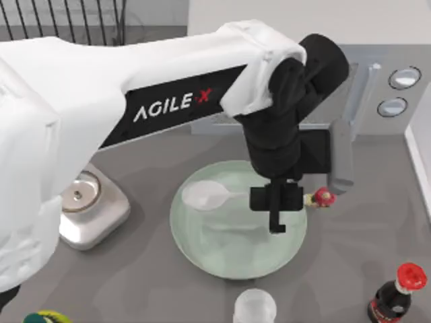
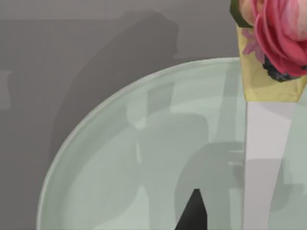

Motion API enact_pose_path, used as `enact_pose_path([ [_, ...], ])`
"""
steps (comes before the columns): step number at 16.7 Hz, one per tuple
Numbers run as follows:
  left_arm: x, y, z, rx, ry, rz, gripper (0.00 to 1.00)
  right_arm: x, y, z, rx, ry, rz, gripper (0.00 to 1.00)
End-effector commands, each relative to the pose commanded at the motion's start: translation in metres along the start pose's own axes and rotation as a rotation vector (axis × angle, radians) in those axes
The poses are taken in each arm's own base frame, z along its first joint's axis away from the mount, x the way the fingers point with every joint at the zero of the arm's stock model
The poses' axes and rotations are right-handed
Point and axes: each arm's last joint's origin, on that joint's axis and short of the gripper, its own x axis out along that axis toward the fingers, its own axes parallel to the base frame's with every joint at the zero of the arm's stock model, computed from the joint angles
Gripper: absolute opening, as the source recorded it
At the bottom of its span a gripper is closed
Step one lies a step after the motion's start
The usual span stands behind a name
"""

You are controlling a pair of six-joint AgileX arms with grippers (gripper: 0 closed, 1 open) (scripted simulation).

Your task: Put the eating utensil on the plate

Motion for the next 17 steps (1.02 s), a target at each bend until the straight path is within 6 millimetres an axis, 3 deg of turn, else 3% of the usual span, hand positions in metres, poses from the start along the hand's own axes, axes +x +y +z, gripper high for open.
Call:
enact_pose_path([
  [5,0.012,0.009,-0.017,-0.070,0.060,-0.008,0.00,0.000,0.000,0.000,0.000,0.000,0.000,1.00],
  [11,0.046,0.009,-0.033,-0.115,0.144,-0.081,0.00,0.000,0.000,0.000,0.000,0.000,0.000,1.00],
  [15,0.046,0.009,-0.033,-0.115,0.144,-0.081,0.00,0.000,0.000,0.000,0.000,0.000,0.000,1.00],
  [17,0.046,0.009,-0.033,-0.115,0.144,-0.081,0.15,0.000,0.000,0.000,0.000,0.000,0.000,1.00],
])
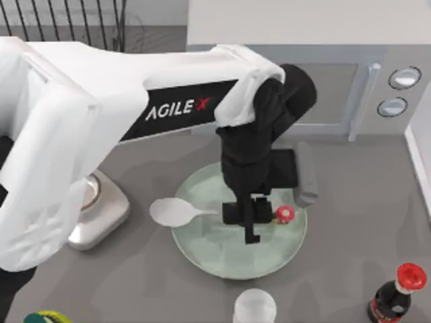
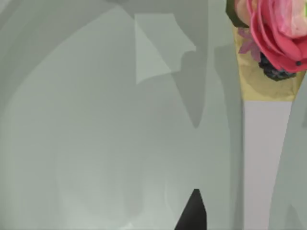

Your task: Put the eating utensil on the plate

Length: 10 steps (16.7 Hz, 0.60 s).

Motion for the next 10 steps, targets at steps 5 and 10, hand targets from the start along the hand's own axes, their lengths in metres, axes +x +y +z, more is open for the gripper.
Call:
enact_pose_path([
  [5,0.0000,0.0000,0.0000,0.000,0.000,0.000,0.53,0.0000,0.0000,0.0000,0.000,0.000,0.000,1.00],
  [10,0.0000,0.0000,0.0000,0.000,0.000,0.000,0.90,0.0000,0.0000,0.0000,0.000,0.000,0.000,1.00],
])
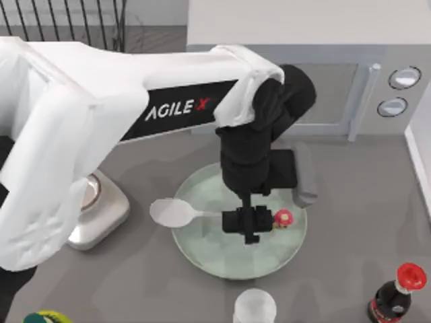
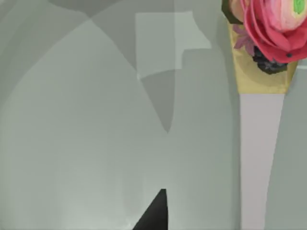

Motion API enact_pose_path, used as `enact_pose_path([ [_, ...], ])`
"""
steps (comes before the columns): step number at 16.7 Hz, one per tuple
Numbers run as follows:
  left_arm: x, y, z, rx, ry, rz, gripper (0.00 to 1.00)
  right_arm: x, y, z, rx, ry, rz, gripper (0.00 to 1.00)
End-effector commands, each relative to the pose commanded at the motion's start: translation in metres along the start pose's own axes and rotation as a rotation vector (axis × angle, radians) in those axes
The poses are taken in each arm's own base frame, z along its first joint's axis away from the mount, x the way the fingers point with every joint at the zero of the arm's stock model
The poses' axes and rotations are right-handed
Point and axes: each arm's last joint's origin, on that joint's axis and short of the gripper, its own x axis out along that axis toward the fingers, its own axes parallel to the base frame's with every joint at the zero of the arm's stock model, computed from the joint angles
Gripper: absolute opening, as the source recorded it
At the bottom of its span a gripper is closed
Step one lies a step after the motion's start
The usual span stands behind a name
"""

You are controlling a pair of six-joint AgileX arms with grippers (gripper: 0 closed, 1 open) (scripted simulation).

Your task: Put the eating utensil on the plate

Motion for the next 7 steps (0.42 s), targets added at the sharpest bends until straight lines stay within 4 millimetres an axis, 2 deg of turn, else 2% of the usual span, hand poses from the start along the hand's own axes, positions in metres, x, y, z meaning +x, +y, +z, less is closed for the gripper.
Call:
enact_pose_path([
  [1,0.0000,0.0000,0.0000,0.000,0.000,0.000,0.98,0.0000,0.0000,0.0000,0.000,0.000,0.000,1.00],
  [2,0.0000,0.0000,0.0000,0.000,0.000,0.000,1.00,0.0000,0.0000,0.0000,0.000,0.000,0.000,1.00],
  [7,0.0000,0.0000,0.0000,0.000,0.000,0.000,1.00,0.0000,0.0000,0.0000,0.000,0.000,0.000,1.00],
])
